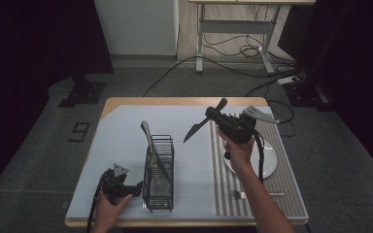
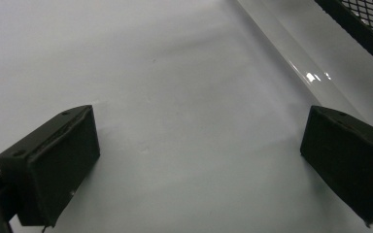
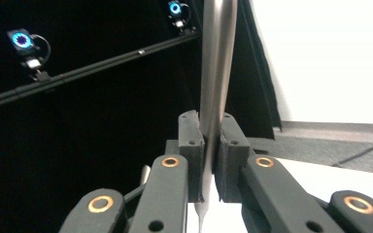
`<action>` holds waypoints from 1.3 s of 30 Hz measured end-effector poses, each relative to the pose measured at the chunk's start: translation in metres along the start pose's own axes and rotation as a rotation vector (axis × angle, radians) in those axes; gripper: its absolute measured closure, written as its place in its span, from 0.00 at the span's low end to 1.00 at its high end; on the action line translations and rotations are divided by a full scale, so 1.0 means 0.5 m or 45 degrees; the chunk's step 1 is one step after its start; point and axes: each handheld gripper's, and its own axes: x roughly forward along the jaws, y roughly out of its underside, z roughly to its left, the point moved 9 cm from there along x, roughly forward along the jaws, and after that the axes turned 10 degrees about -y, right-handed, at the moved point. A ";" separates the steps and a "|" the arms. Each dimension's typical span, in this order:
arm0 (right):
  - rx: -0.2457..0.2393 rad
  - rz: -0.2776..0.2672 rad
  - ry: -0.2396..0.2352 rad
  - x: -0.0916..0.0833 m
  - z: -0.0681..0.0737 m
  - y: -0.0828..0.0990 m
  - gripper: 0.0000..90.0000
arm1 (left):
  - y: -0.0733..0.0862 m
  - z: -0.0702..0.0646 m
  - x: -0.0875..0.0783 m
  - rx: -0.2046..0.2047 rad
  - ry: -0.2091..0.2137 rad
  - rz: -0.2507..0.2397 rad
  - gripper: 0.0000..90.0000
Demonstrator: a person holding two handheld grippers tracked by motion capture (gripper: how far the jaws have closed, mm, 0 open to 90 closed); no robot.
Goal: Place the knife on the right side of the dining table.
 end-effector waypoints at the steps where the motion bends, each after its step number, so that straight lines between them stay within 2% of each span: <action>1: 0.000 0.000 0.000 0.000 0.000 0.000 0.93 | 0.000 0.000 0.000 0.000 0.000 0.000 0.00; 2: -0.005 0.022 0.028 -0.006 -0.012 0.009 0.93 | 0.000 0.000 0.000 0.001 0.000 0.002 0.00; 5: -0.010 0.053 0.060 -0.008 -0.027 0.023 0.93 | 0.000 0.000 0.000 0.001 0.000 0.002 0.00; 6: -0.009 0.077 0.100 -0.006 -0.047 0.040 0.93 | 0.000 0.000 0.000 -0.001 0.001 0.002 0.00; 9: -0.005 0.099 0.131 -0.004 -0.064 0.053 0.93 | 0.000 0.000 0.000 0.001 0.000 0.002 0.00; 10: -0.006 0.127 0.164 -0.001 -0.081 0.065 0.93 | 0.000 0.000 0.000 0.001 0.000 0.002 0.00; 11: -0.006 0.127 0.164 -0.001 -0.081 0.065 0.93 | 0.000 0.000 0.000 0.001 0.000 0.002 0.00; 12: 0.000 0.148 0.186 0.002 -0.098 0.074 0.93 | 0.000 0.000 0.000 0.001 0.001 0.002 0.00; 14: 0.001 0.152 0.193 0.003 -0.103 0.077 0.93 | 0.000 0.000 0.000 0.000 0.001 0.002 0.00; 16: 0.006 0.167 0.221 0.005 -0.119 0.085 0.93 | 0.000 0.000 0.000 0.001 0.001 0.003 0.00; 23: 0.010 0.185 0.272 0.001 -0.148 0.092 0.93 | 0.000 0.000 0.000 0.000 0.001 0.001 0.00; 28: 0.007 0.174 0.350 -0.008 -0.190 0.085 0.93 | 0.000 0.000 0.000 -0.002 0.002 0.002 0.00; 29: 0.007 0.174 0.350 -0.008 -0.190 0.085 0.93 | 0.000 0.000 0.000 -0.002 0.002 0.002 0.00; 30: 0.015 0.166 0.380 -0.010 -0.209 0.082 0.93 | 0.000 0.000 0.000 -0.002 0.002 0.002 0.00; 31: 0.015 0.166 0.380 -0.010 -0.209 0.082 0.93 | 0.000 0.000 0.000 -0.002 0.002 0.002 0.00; 32: 0.033 0.162 0.398 -0.012 -0.224 0.082 0.93 | 0.000 0.000 0.000 -0.002 0.002 0.002 0.00; 34: 0.044 0.161 0.408 -0.013 -0.234 0.083 0.93 | 0.000 0.000 0.000 -0.002 0.002 0.002 0.00; 39: 0.041 0.175 0.438 -0.017 -0.252 0.088 0.93 | 0.000 0.000 0.000 -0.002 0.002 0.002 0.00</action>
